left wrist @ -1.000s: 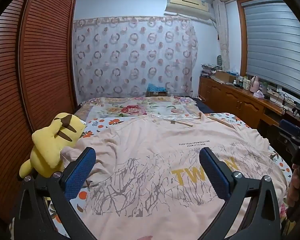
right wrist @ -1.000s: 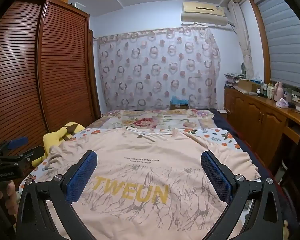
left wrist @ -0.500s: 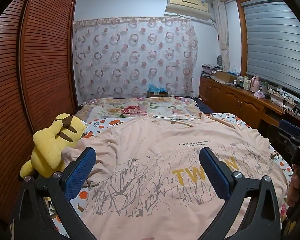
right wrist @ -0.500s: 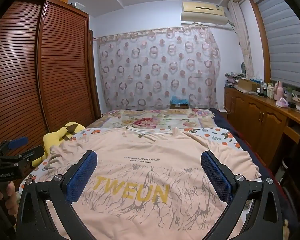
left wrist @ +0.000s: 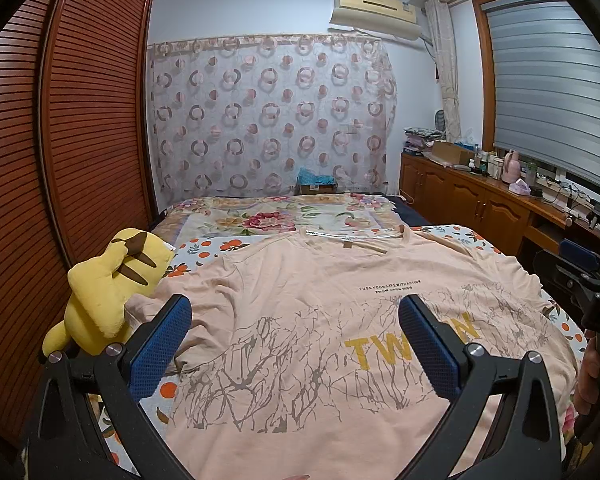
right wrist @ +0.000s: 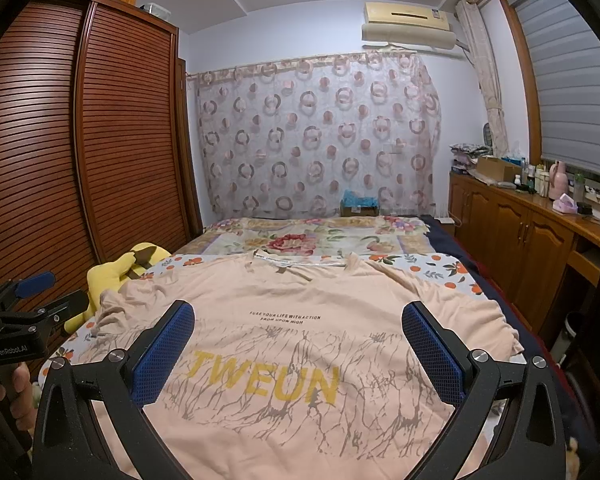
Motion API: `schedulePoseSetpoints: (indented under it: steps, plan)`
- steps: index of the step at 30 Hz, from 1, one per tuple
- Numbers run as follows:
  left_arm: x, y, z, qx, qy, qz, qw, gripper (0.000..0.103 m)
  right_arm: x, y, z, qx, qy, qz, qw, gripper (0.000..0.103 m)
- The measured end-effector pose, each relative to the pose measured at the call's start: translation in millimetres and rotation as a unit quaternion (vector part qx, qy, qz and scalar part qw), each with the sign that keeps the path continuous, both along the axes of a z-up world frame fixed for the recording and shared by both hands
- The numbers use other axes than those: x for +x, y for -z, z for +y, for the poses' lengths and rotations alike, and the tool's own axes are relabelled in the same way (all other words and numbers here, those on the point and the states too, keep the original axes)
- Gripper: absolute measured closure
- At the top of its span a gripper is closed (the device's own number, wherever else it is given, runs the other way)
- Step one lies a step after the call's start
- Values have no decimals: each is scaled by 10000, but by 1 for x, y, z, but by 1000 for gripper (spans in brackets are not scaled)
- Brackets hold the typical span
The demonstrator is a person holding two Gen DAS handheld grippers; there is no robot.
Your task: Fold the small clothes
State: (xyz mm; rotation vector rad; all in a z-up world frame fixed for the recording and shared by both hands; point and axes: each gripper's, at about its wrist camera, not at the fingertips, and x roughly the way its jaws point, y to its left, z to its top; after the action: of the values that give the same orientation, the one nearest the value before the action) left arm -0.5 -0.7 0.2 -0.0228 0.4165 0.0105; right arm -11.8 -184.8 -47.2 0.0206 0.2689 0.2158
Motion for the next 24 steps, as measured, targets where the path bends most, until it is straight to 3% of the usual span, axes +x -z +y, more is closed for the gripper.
schedulePoseSetpoints:
  steps: [24]
  plan:
    - [0, 0, 0, 28, 1, -18, 10000, 0, 0, 0, 0, -2, 3, -2, 10000, 0]
